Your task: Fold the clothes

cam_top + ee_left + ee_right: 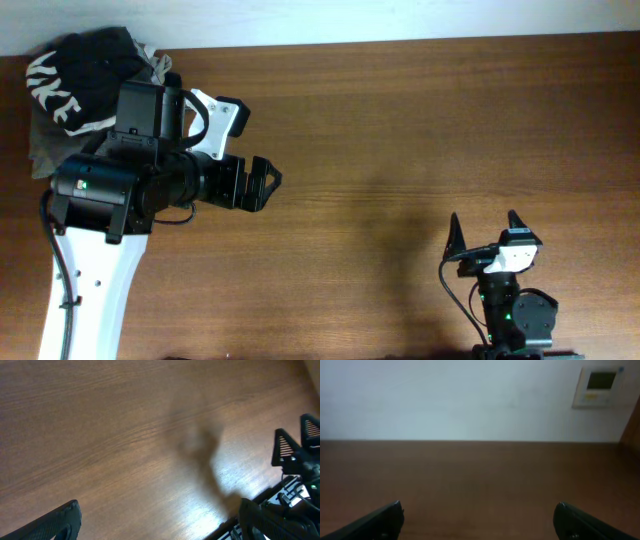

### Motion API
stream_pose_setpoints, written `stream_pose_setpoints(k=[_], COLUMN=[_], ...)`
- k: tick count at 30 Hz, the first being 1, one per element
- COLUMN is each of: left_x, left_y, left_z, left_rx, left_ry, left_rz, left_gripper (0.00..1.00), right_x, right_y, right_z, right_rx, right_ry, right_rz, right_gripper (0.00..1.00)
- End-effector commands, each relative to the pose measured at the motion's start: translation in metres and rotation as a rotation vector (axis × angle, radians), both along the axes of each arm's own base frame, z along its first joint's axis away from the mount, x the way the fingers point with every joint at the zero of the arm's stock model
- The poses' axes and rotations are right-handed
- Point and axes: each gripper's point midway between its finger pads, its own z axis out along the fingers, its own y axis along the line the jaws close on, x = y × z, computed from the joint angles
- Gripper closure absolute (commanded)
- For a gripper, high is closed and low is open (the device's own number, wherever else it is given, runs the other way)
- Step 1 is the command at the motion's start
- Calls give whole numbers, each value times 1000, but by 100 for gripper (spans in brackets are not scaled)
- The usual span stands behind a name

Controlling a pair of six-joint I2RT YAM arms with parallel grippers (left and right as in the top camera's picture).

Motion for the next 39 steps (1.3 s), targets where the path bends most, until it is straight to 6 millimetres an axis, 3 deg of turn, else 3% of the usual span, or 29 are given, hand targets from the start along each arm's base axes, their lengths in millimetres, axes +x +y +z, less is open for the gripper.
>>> stream_pose_setpoints(k=[1,31,36,39], left_x=[0,-5,4,16], left_y=[-1,-2,-2,-5], left_z=[0,-2,-6,-10], left_rx=[3,-12,-11,-19], left_ry=[-8,25,3,-107], left_rz=[-15,-7,12,13], left_gripper=[1,1,1,1], right_x=[-1,-1,-1,-1], right_y=[-1,-1,-1,-1], right_z=[-11,-11,-11,-11], right_rx=[-1,-1,-1,-1], right_ry=[40,39,39,39], right_rz=[-6,-5,-5,-5], right_gripper=[1,1,1,1])
